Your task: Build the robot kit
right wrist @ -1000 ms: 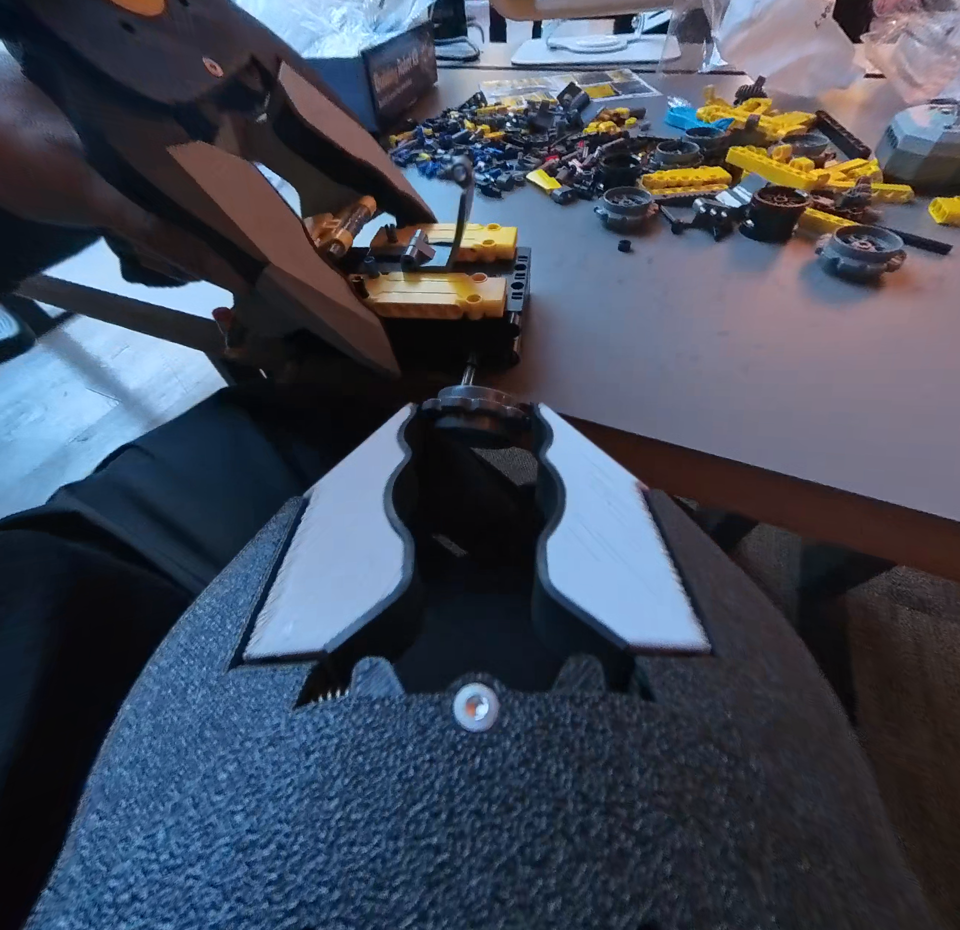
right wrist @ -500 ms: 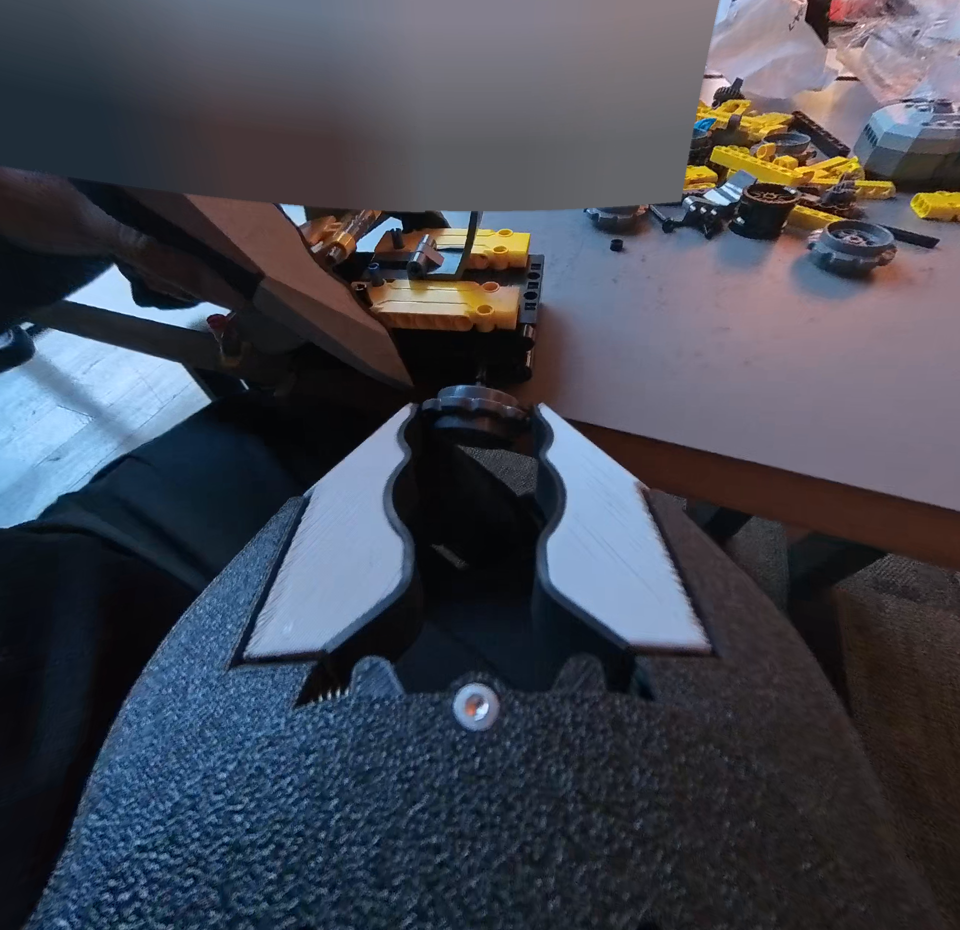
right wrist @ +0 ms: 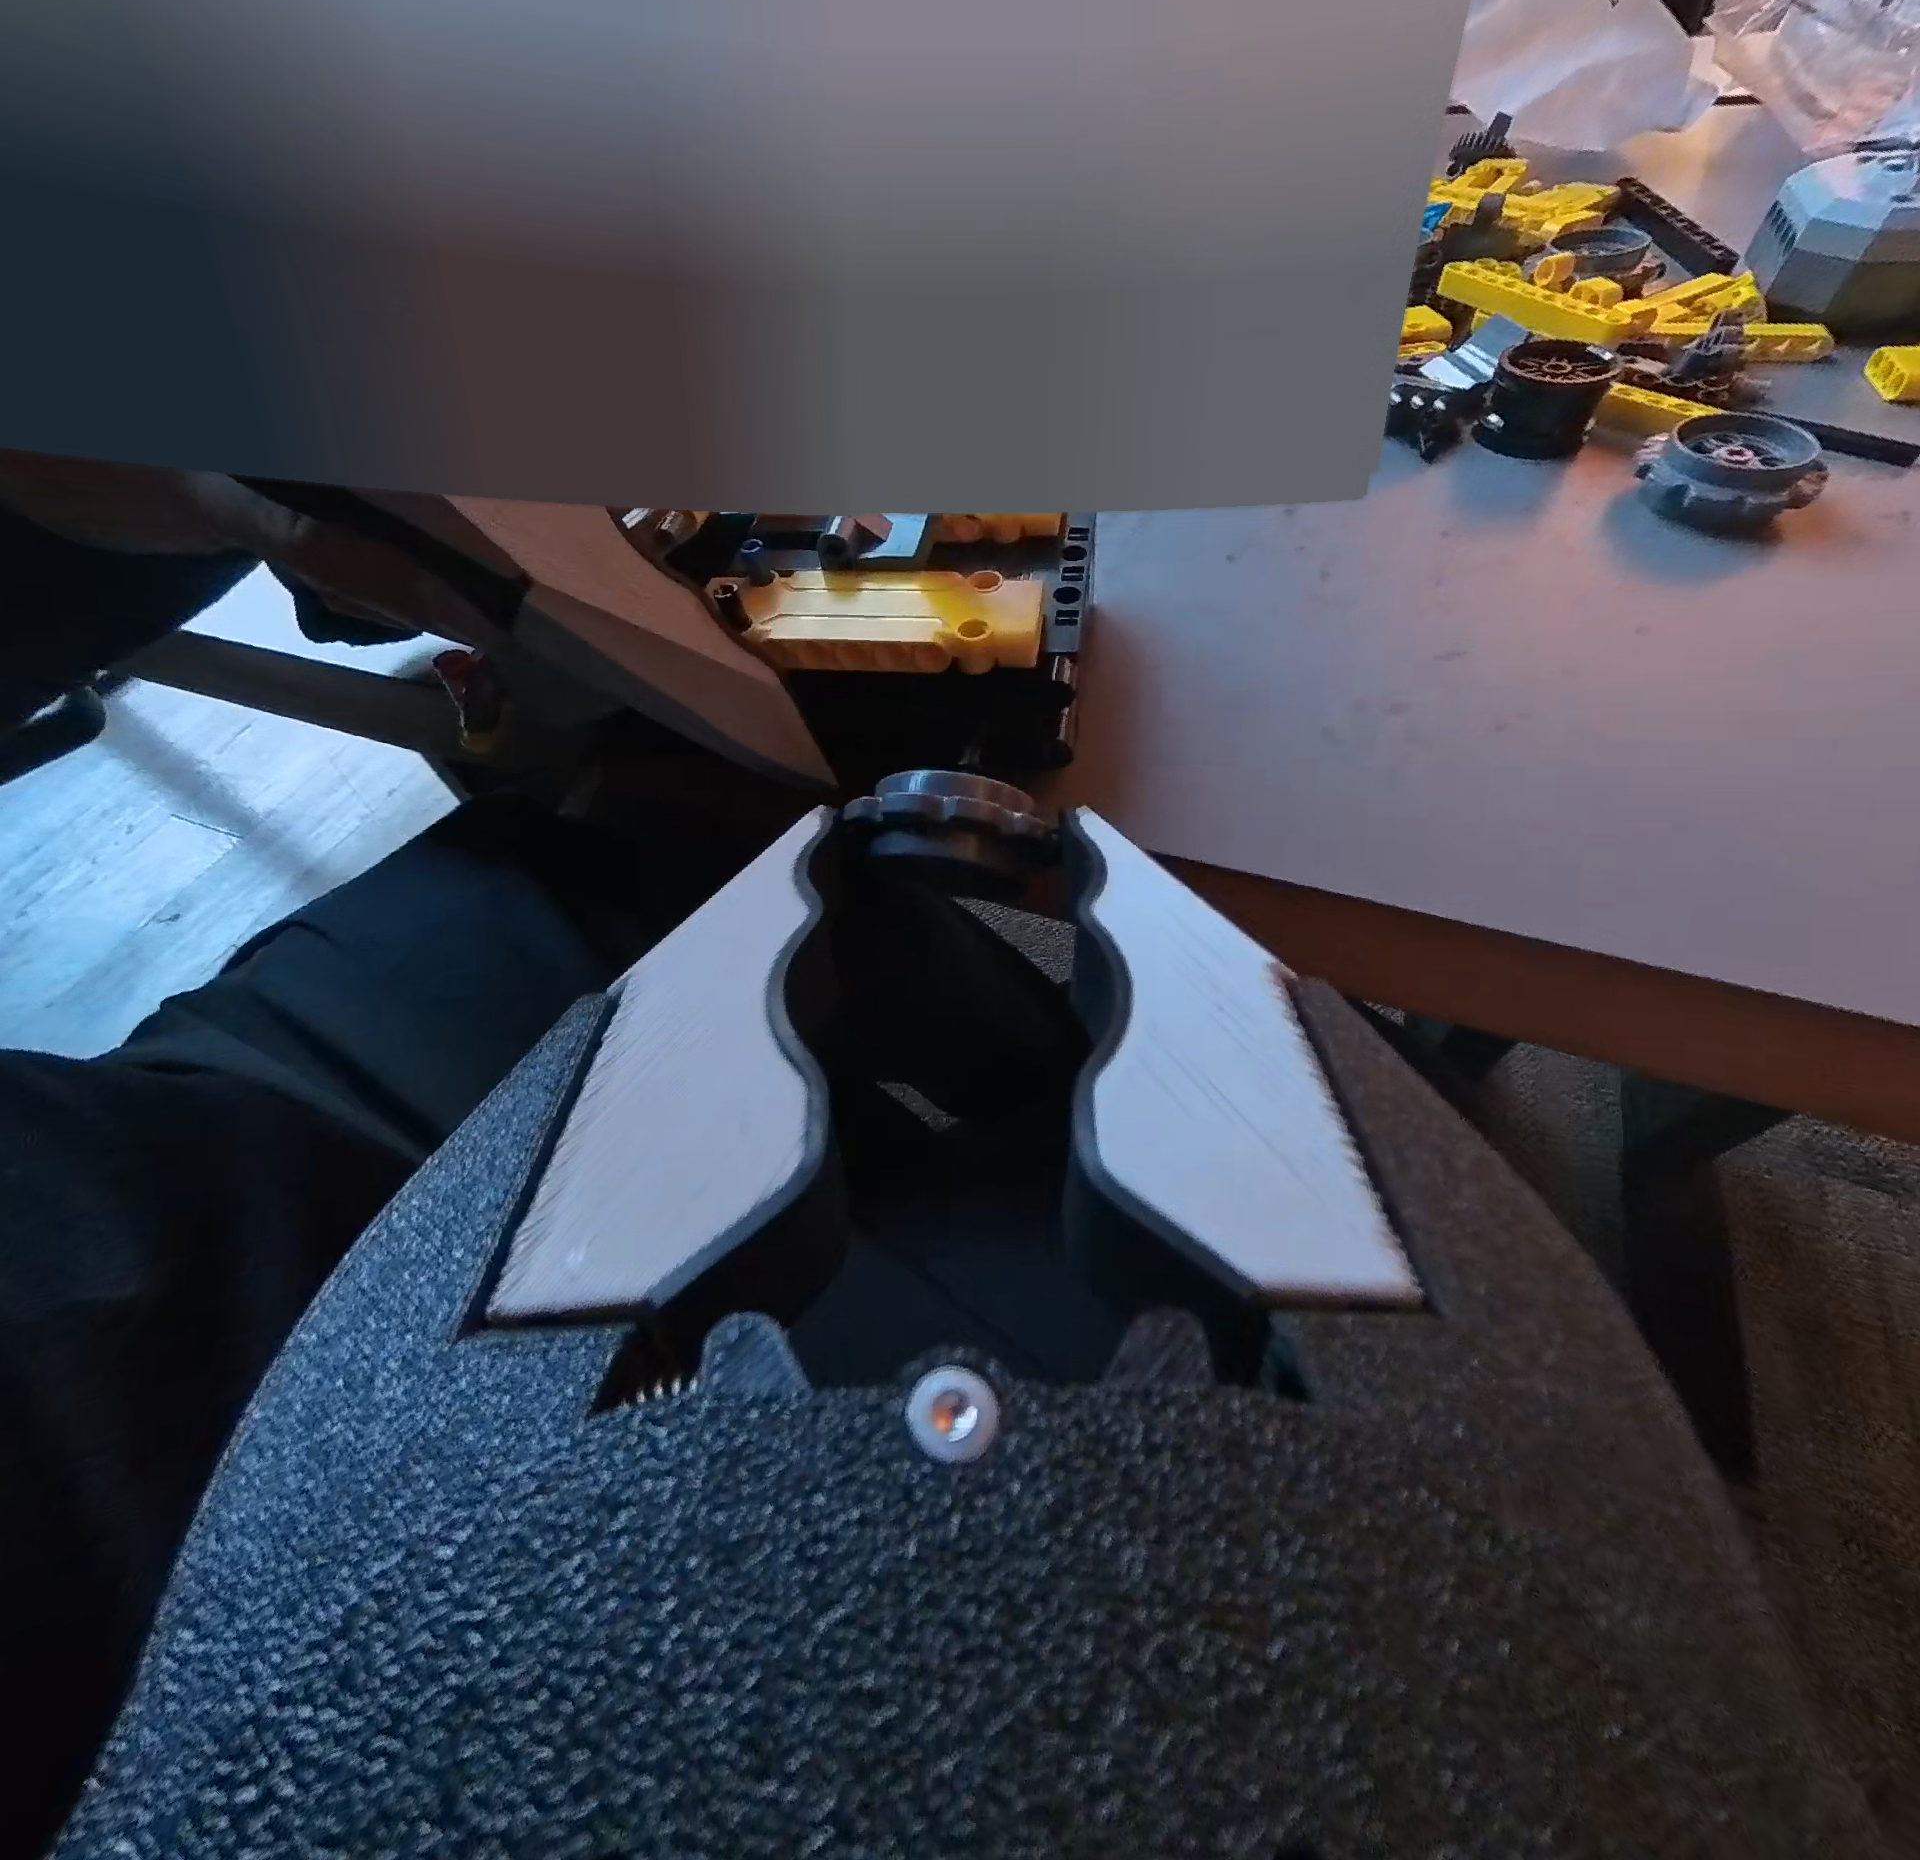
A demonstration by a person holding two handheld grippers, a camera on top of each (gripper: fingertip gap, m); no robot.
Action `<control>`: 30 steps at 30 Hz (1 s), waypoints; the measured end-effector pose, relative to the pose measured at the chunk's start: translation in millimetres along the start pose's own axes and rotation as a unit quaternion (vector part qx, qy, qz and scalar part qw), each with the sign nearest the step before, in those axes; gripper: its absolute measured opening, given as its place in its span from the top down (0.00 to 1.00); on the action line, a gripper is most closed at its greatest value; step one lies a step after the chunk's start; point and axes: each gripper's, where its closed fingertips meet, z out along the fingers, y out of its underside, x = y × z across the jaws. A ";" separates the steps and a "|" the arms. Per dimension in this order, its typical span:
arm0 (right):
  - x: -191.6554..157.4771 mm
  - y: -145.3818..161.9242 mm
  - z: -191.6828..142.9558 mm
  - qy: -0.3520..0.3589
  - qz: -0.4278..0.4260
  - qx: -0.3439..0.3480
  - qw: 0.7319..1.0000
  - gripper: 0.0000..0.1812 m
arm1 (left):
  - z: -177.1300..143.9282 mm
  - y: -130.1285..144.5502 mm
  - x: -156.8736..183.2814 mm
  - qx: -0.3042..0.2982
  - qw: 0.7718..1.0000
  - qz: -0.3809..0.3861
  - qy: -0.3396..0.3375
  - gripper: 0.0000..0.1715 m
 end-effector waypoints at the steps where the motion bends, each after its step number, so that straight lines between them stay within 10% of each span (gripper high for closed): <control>1: 0.4 0.1 0.1 0.000 0.001 0.000 1.000 0.77 | 0.2 -0.4 0.0 0.000 1.000 0.000 0.000 0.46; 30: 0.7 5.3 2.3 -0.043 0.106 -0.017 0.993 0.77 | -0.3 -6.5 -0.5 0.034 0.999 0.017 0.001 0.47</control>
